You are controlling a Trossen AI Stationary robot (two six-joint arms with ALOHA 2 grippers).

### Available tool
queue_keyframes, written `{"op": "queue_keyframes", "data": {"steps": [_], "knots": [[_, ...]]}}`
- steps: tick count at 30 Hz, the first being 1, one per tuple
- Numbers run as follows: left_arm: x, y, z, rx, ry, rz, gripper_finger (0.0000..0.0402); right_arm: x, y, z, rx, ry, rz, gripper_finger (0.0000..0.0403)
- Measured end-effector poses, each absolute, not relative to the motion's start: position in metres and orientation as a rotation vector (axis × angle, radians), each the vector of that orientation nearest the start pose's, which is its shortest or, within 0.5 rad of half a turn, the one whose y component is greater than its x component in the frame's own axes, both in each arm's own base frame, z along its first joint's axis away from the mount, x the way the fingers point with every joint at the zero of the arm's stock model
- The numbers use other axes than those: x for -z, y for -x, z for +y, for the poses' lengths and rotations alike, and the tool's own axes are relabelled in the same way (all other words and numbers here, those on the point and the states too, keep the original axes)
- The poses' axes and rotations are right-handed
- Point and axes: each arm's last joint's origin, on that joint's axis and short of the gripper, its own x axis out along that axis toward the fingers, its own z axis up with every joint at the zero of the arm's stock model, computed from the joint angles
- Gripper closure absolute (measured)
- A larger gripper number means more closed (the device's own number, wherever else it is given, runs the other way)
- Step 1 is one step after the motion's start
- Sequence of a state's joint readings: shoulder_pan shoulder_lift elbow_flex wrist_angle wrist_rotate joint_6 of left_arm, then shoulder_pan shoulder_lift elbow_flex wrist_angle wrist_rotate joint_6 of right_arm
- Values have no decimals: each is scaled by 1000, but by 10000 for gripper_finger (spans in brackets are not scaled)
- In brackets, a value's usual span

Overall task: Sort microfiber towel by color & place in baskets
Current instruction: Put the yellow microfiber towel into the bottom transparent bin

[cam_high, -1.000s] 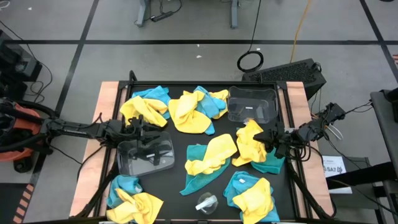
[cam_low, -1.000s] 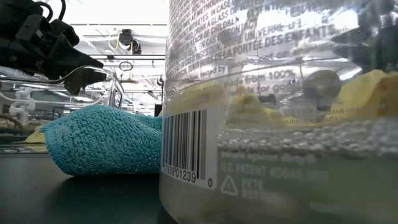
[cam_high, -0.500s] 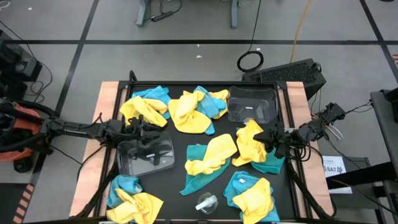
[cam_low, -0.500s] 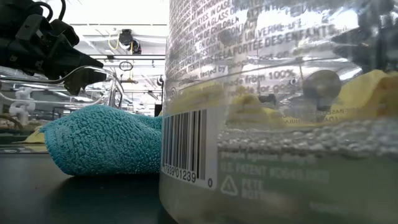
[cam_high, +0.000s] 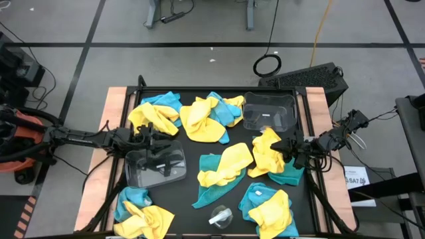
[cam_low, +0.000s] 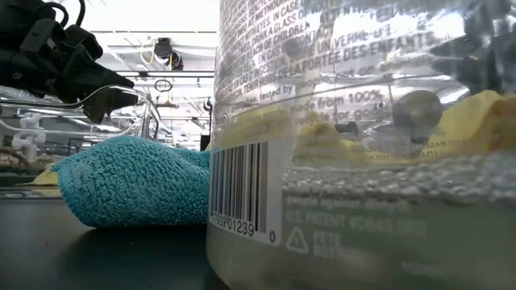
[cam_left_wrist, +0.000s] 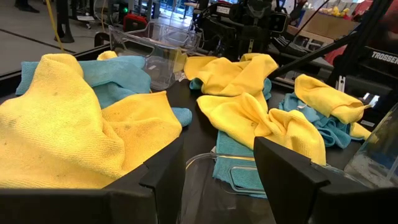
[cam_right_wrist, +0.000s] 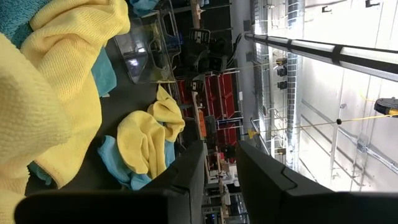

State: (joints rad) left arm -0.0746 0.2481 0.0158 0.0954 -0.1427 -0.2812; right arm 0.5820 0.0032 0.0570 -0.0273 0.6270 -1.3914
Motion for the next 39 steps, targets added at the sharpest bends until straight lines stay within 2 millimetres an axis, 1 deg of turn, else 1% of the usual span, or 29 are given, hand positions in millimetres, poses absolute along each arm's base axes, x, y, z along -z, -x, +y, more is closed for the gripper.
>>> {"op": "queue_keyframes", "data": {"steps": [20,22,25,27,29,34,37,39], "knots": [[-157,-112,-4,-87,266,126,206,-180,-83,35,53,1376,13,316],[-157,-112,-4,-87,266,125,206,-180,-83,35,52,1390,13,316],[-157,-112,-4,-87,266,126,206,-180,-83,35,52,1458,10,316],[-157,-112,-4,-87,266,126,206,-180,-83,35,42,1434,-3,316],[-157,-112,-4,-87,266,126,206,-181,-83,35,36,1323,-20,316],[-157,-112,-4,-87,266,126,206,-183,-83,36,19,819,-49,316],[-157,-112,-4,-87,266,125,206,-184,-83,40,-134,550,-103,316],[-157,-112,-4,-87,266,126,206,-184,-82,44,-255,443,-130,316]]}}
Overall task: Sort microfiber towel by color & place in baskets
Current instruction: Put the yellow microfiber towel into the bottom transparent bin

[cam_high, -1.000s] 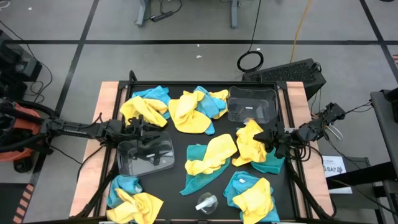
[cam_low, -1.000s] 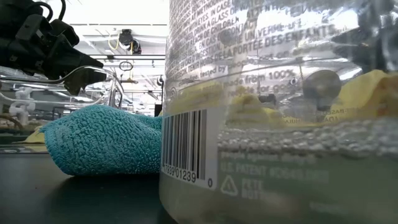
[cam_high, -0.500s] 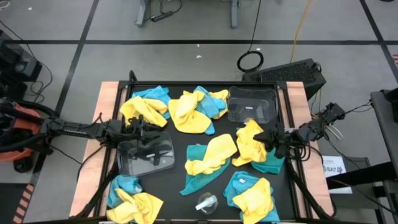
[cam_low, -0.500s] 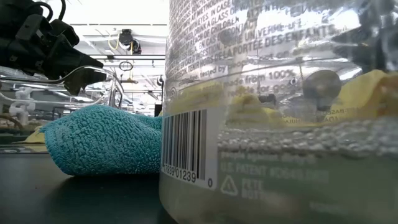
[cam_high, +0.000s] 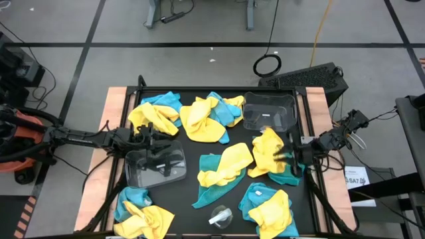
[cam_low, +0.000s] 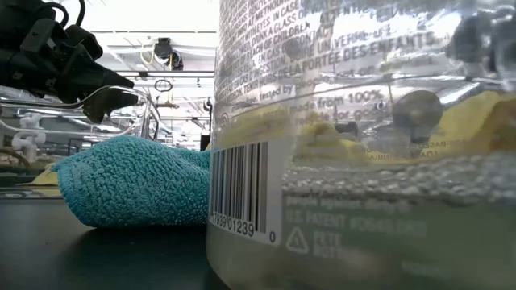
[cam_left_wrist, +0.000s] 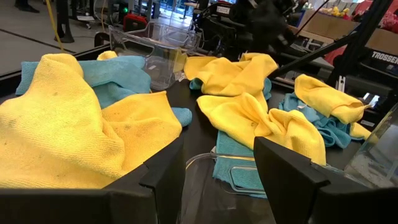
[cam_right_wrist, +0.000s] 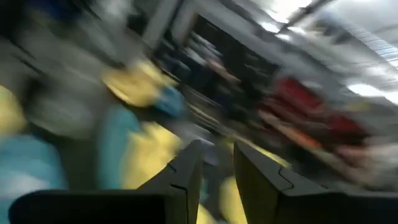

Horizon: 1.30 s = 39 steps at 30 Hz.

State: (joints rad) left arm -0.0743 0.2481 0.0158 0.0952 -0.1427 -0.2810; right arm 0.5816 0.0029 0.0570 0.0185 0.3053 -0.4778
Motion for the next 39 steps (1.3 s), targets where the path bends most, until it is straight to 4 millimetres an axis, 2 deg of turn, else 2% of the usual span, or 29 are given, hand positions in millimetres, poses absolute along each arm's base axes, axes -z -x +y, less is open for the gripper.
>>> {"op": "queue_keyframes", "data": {"steps": [5,9,13,17,21,25,30,35,39], "knots": [[-157,-112,-4,-87,266,126,206,-198,-78,49,-466,315,-308,316],[-157,-112,-4,-87,266,126,206,-220,-70,47,-519,223,-545,316],[-157,-112,-4,-87,266,126,206,-237,-61,42,-524,74,-730,316],[-157,-112,-4,-87,266,126,206,-245,-56,38,-523,-73,-790,316],[-157,-112,-4,-87,266,126,206,-257,-53,31,-380,-124,-833,316],[-157,-112,-4,-87,266,126,206,-280,-57,29,-219,-86,-779,316],[-157,-112,-4,-87,266,126,206,-322,-77,39,-147,-19,-656,316],[-157,-112,-4,-87,266,126,206,-367,-109,54,4,72,-356,315],[-157,-112,-4,-87,266,126,206,-393,-135,67,93,127,-104,297]]}}
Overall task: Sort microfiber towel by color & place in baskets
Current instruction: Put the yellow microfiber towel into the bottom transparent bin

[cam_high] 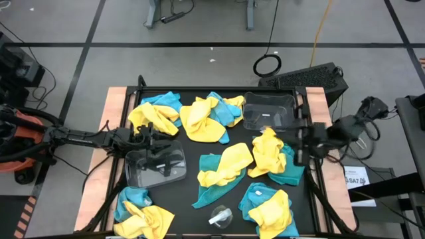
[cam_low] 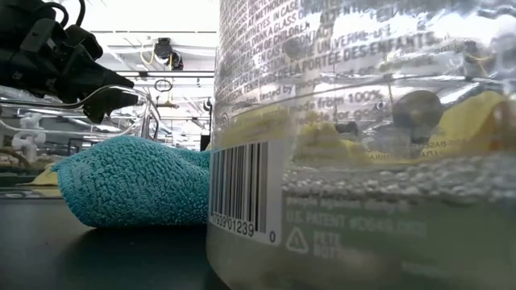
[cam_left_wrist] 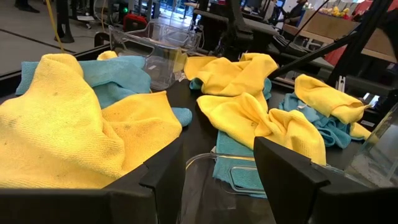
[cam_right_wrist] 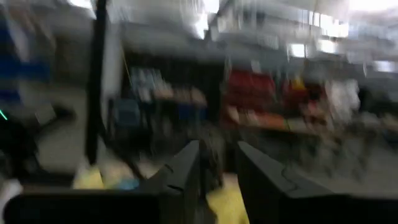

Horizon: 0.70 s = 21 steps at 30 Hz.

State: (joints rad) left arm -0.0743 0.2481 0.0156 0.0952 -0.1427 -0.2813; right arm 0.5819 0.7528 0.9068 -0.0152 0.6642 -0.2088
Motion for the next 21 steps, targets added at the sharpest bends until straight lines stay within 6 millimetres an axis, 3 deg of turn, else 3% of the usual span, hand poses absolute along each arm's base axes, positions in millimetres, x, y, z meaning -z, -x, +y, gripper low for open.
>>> {"op": "queue_keyframes", "data": {"steps": [5,9,15,21], "knots": [[-157,-112,-4,-87,266,125,206,-413,-161,83,153,173,177,241],[-157,-112,-4,-87,266,126,206,-416,-177,93,170,178,378,177],[-157,-112,-4,-87,266,125,206,-394,-191,103,184,96,735,91],[-157,-112,-4,-87,266,126,206,-362,-206,123,84,-34,1046,53]]}}
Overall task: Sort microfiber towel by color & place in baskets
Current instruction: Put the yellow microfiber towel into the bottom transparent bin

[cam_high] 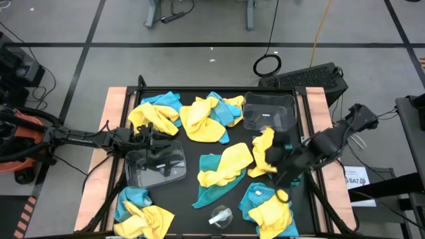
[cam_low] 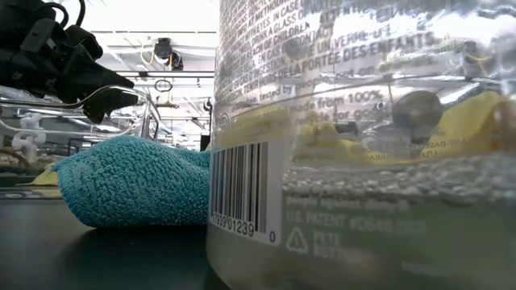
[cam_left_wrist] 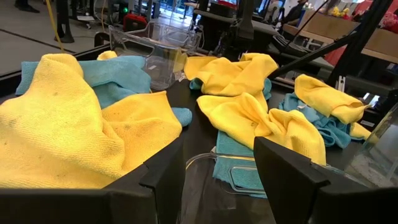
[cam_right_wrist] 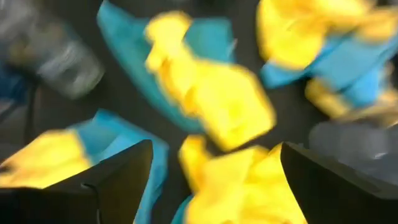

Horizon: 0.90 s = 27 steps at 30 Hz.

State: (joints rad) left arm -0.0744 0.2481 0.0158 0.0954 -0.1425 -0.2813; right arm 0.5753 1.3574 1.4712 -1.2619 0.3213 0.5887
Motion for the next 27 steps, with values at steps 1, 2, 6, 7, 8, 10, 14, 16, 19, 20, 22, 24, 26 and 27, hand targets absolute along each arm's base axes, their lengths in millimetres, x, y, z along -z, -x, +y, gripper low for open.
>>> {"op": "queue_keyframes", "data": {"steps": [1,2,6,7,8,10,14,16,19,20,22,24,26,27], "knots": [[-157,-112,-4,-87,266,126,206,-358,-209,128,55,-43,1074,52],[-157,-112,-4,-87,266,126,206,-354,-212,134,31,-45,1093,52],[-157,-112,-4,-87,266,126,206,-336,-224,156,-7,-12,1151,61],[-157,-112,-4,-87,266,125,206,-330,-225,159,2,7,1180,64],[-157,-112,-4,-87,266,126,206,-324,-227,161,17,30,1215,65],[-157,-112,-4,-87,266,126,206,-312,-228,163,76,86,1289,66],[-157,-112,-4,-87,266,126,206,-296,-230,163,213,184,1379,66],[-157,-112,-4,-87,266,126,206,-291,-231,163,249,207,1399,66],[-157,-112,-4,-87,266,126,206,-282,-231,163,285,217,1415,66],[-157,-112,-4,-87,266,126,206,-277,-230,162,300,221,1428,66],[-157,-112,-4,-87,266,125,206,-266,-227,159,334,229,1460,66],[-157,-112,-4,-87,266,126,206,-254,-224,153,373,231,1500,66],[-157,-112,-4,-87,266,126,206,-241,-220,148,403,231,1540,66],[-157,-112,-4,-87,266,125,206,-236,-219,145,415,230,1555,66]]}}
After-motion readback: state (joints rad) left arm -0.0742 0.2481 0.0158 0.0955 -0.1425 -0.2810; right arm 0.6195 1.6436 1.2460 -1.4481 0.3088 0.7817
